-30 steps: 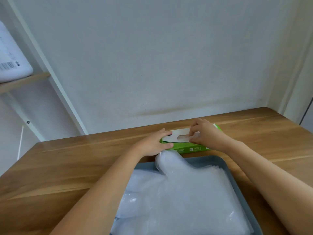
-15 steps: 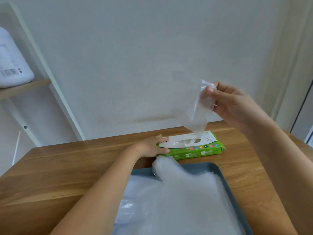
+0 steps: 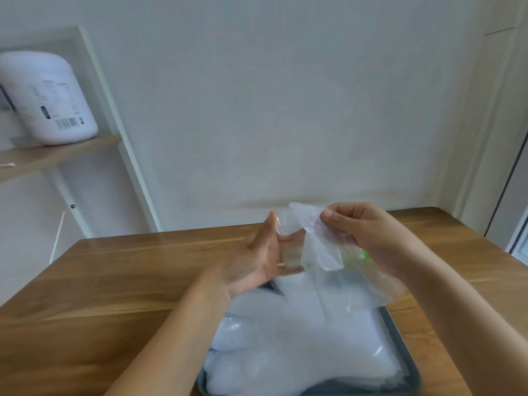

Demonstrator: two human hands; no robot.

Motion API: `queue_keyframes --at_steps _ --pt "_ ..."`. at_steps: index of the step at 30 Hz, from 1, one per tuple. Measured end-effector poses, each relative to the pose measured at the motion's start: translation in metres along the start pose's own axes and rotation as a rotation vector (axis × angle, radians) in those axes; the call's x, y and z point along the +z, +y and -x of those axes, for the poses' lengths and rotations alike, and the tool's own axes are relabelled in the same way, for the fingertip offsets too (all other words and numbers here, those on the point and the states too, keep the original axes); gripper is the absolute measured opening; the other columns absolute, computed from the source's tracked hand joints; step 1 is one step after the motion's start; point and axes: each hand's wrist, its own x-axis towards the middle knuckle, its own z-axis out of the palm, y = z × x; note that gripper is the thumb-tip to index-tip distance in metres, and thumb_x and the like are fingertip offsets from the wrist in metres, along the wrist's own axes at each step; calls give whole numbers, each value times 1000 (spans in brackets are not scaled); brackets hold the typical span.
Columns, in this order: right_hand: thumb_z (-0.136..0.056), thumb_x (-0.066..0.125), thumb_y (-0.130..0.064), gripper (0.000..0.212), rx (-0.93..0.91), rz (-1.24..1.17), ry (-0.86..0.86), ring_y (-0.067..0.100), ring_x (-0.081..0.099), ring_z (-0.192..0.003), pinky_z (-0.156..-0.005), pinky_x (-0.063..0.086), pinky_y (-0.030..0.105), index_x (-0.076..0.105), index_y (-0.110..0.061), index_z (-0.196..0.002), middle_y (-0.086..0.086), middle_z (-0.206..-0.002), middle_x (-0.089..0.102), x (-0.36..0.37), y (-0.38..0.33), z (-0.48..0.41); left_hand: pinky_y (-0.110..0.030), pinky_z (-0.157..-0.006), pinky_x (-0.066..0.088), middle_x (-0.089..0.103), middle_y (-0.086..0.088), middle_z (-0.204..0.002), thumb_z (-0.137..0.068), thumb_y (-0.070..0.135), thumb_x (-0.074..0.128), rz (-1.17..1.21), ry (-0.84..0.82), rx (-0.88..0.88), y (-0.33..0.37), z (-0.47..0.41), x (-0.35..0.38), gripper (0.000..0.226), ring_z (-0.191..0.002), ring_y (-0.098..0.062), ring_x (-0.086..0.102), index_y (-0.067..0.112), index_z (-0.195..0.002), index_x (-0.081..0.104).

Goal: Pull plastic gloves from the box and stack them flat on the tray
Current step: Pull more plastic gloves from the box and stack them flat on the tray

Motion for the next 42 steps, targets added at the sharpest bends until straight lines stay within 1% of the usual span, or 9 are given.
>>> queue_keyframes --at_steps 6,10,16,20,22,27,32,38,42 --pt "-92 60 -26 23 -48 401 56 4 56 -60 -58 40 17 70 -17 -73 -8 -66 65 27 3 18 -33 -79 57 67 -12 -97 -96 21 53 -6 120 -39 -27 32 14 23 -89 -22 64 3 -101 66" --pt "-74 74 -45 41 -212 631 73 -4 53 -101 -83 41 8 59 -36 -111 -17 -112 57 33 2 31 -21 -51 50 66 -7 -77 -96 3 48 196 298 17 -35 36 14 28 -65 -17 62 9 -85 73" --pt "-61 70 -67 89 -455 1149 -211 3 -15 -142 -106 11 18 25 -52 -136 -22 -151 2 40 4 63 -18 -54 50 67 1 -63 -94 -3 41 468 359 105 -30 43 8 25 -51 -8 63 10 -86 61" --pt "-75 74 -41 47 -661 1194 -60 24 25 -141 -102 44 41 60 -31 -119 -1 -140 43 51 15 67 -14 -42 42 59 6 -53 -97 1 42 512 399 150 -27 45 4 23 -37 -4 50 11 -83 58" --pt "-86 64 -32 16 -784 1064 99 24 46 -125 -101 44 46 72 -20 -93 1 -117 60 57 13 64 -13 -43 44 63 4 -56 -96 2 46 509 397 172 -24 46 5 21 -43 -5 59 11 -82 58" --pt "-89 58 -30 23 -729 954 295 6 58 -89 -114 26 31 70 -15 -78 -5 -82 66 62 -16 55 -23 -65 55 67 -5 -84 -94 3 54 438 547 182 -27 47 -1 14 -74 -14 67 14 -88 62" --pt "-93 56 -12 15 -419 886 139 -6 50 -50 -56 37 5 64 -16 -82 -9 -73 68 58 -80 54 -24 -105 39 58 7 -127 -99 12 46 309 785 407 -18 59 -8 36 -117 -5 54 23 -133 52" --pt "-94 52 -14 20 -332 957 -124 5 49 -56 -57 39 15 63 -25 -82 -14 -60 59 55 -111 37 -28 -117 22 62 5 -131 -81 76 39 55 416 516 -10 64 -5 72 -130 -2 46 25 -129 54" --pt "-94 54 -17 16 -375 903 -258 13 57 -69 -74 44 30 65 -26 -85 -8 -63 61 55 -126 35 -43 -117 25 53 -1 -141 -71 81 57 -192 216 406 -21 55 -3 94 -136 -15 43 24 -144 41"
